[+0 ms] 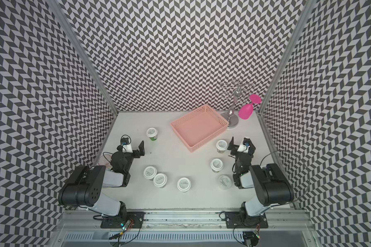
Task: Put the yogurt in the basket
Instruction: Adjust the basket at the center of the board.
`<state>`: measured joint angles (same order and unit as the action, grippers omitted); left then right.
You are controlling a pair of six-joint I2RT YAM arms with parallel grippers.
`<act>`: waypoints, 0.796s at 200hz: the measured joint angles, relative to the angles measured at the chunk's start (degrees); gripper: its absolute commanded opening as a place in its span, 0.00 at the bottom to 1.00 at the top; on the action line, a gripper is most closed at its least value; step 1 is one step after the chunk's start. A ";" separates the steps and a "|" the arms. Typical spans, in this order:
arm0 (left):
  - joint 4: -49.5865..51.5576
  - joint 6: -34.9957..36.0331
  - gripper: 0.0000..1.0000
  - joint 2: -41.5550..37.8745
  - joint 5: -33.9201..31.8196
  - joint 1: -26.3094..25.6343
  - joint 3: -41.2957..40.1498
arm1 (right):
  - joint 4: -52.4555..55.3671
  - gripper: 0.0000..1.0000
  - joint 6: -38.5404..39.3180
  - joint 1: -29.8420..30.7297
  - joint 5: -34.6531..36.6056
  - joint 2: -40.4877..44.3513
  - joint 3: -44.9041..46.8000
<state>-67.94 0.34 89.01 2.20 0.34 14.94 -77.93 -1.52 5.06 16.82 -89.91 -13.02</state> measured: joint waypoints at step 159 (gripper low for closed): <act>0.00 0.02 1.00 0.00 -0.59 -0.50 0.00 | 0.00 1.00 0.00 -0.11 -0.28 0.00 0.00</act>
<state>-67.94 0.36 89.01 1.61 -0.16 14.94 -77.93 -1.52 4.95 16.53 -89.91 -13.02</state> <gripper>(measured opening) 0.998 0.995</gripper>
